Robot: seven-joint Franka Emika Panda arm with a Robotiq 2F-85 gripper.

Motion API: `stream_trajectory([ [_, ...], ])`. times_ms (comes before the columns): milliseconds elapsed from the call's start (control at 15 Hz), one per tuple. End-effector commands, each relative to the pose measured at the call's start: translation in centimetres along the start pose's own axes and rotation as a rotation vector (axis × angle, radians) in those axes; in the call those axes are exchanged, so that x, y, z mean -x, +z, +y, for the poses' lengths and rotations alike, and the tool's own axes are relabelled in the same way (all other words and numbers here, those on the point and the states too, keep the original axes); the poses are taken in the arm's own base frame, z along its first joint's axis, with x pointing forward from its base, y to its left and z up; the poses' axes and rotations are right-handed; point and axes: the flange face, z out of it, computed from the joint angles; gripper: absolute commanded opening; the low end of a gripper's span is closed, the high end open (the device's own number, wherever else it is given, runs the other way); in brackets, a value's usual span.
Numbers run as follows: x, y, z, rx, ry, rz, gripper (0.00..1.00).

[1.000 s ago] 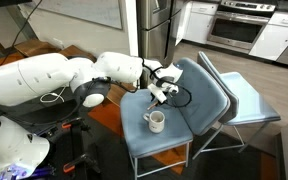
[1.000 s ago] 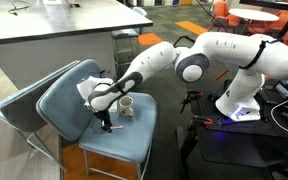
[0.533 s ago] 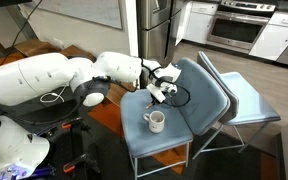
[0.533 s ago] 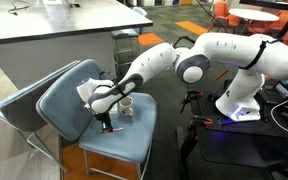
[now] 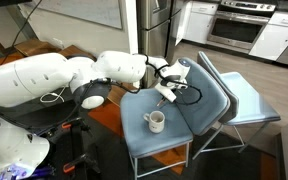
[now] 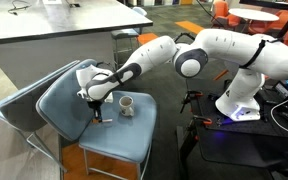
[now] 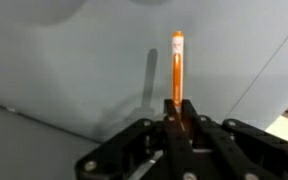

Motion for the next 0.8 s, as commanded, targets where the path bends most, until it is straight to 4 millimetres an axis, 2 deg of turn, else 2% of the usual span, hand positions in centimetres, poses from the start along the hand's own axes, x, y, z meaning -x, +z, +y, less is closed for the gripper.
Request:
stream_trajectory([
  [0, 0.3, -2.4, 1.6, -0.011, -0.089, 0.075, 0.03],
  [333, 2.5, -4.6, 4.0, -0.031, -0.216, 0.128, 0.03],
  [533, 4.1, -5.4, 4.5, -0.034, -0.267, 0.142, 0.03],
  [733, 5.4, -6.7, 4.2, -0.028, -0.291, 0.163, 0.03],
])
